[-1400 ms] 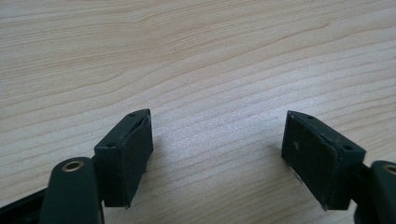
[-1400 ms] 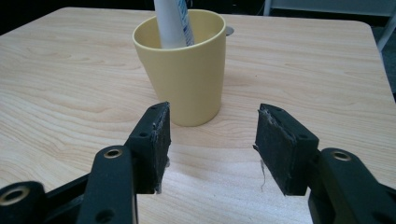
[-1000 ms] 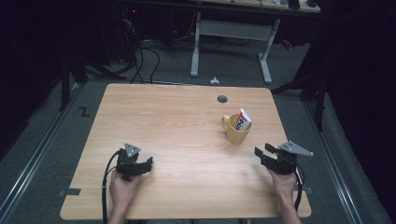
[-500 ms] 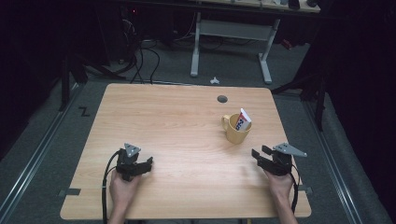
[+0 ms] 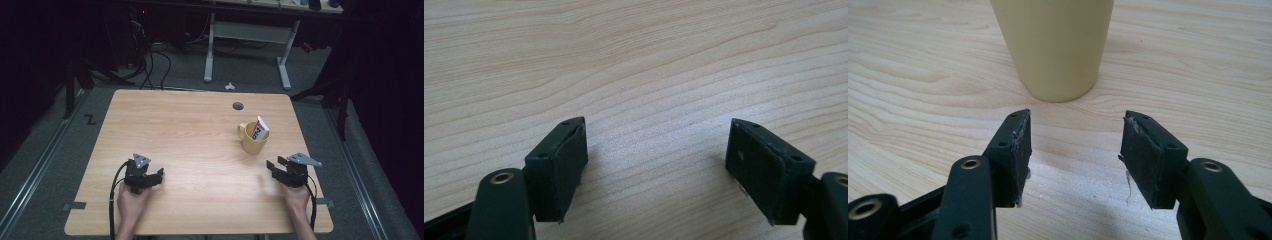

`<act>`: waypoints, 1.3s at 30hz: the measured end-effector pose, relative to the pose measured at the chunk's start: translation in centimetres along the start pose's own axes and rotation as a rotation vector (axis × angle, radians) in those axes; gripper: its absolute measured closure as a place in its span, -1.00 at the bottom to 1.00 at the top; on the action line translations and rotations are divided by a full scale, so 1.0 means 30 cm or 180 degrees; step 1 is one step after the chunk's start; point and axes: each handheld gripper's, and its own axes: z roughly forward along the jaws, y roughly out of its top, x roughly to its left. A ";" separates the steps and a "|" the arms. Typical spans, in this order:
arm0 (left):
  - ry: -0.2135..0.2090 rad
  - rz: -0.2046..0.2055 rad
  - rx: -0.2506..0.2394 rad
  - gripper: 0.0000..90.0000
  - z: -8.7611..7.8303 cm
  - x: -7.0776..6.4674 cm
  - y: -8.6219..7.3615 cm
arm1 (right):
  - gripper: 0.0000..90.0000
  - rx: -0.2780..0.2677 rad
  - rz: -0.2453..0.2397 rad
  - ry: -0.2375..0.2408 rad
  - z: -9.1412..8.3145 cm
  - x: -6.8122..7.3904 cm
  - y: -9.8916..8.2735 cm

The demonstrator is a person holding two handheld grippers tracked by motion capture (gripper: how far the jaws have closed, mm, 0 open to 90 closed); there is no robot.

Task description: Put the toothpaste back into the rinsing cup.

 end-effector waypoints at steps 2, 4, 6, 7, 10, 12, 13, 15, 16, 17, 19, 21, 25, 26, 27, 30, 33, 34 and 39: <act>0.0000 0.0000 0.0000 -0.44 0.000 0.000 0.000 | 0.03 0.0041 -0.0021 -0.0018 0.010 0.004 -0.002; 0.0000 0.0000 0.0000 -0.44 0.000 0.000 0.000 | 0.03 0.0064 -0.0035 -0.0028 0.020 0.006 -0.003; 0.0000 0.0000 0.0000 -0.44 0.000 0.000 0.000 | 0.02 0.0085 -0.0049 -0.0037 0.025 0.008 -0.004; 0.0000 0.0001 0.0000 -0.44 0.000 0.000 0.000 | 0.02 0.0081 -0.0072 -0.0038 0.030 0.009 -0.005; 0.0000 0.0000 0.0000 -0.44 0.000 0.000 0.000 | 0.03 0.0119 -0.0092 -0.0057 0.039 0.012 -0.007; 0.0000 -0.0001 0.0000 -0.44 0.000 0.000 0.000 | 0.02 0.0134 -0.0073 -0.0059 0.044 0.014 -0.008; 0.0000 -0.0001 0.0000 -0.44 0.000 0.000 0.000 | 0.02 0.0139 -0.0081 -0.0065 0.047 0.014 -0.009; 0.0000 0.0000 -0.0001 -0.44 0.000 0.000 0.000 | 0.02 0.0155 -0.0101 -0.0079 0.051 0.015 -0.010; 0.0000 0.0000 0.0000 -0.44 0.000 0.000 0.000 | 0.02 0.0168 -0.0104 -0.0083 0.055 0.017 -0.011; 0.0000 0.0000 0.0000 -0.44 0.000 0.000 0.000 | 0.02 0.0174 -0.0110 -0.0086 0.059 0.018 -0.012; 0.0000 0.0000 0.0000 -0.44 0.000 0.000 0.000 | 0.02 0.0197 -0.0114 -0.0090 0.065 0.021 -0.014; 0.0000 0.0000 0.0000 -0.44 0.000 0.000 0.000 | 0.02 0.0210 -0.0126 -0.0094 0.071 0.023 -0.015; 0.0000 0.0000 0.0000 -0.44 0.000 0.000 0.000 | 0.02 0.0237 -0.0134 -0.0098 0.078 0.026 -0.017; 0.0000 0.0000 -0.0001 -0.44 0.000 0.000 0.000 | 0.02 0.0250 -0.0133 -0.0103 0.079 0.027 -0.017; -0.0001 0.0000 0.0000 -0.44 0.000 0.000 0.000 | 0.02 0.0249 -0.0143 -0.0104 0.081 0.026 -0.017; 0.0000 -0.0001 0.0000 -0.44 0.000 0.000 0.000 | 0.02 0.0259 -0.0142 -0.0108 0.084 0.027 -0.018; -0.0001 0.0000 0.0000 -0.44 0.000 0.000 0.000 | 0.02 0.0287 -0.0145 -0.0116 0.090 0.029 -0.019; -0.0001 0.0000 0.0000 -0.44 0.000 0.000 0.000 | 0.02 0.0294 -0.0148 -0.0117 0.091 0.029 -0.020; -0.0001 0.0000 0.0000 -0.44 0.000 0.000 0.000 | 0.02 0.0331 -0.0162 -0.0122 0.099 0.031 -0.021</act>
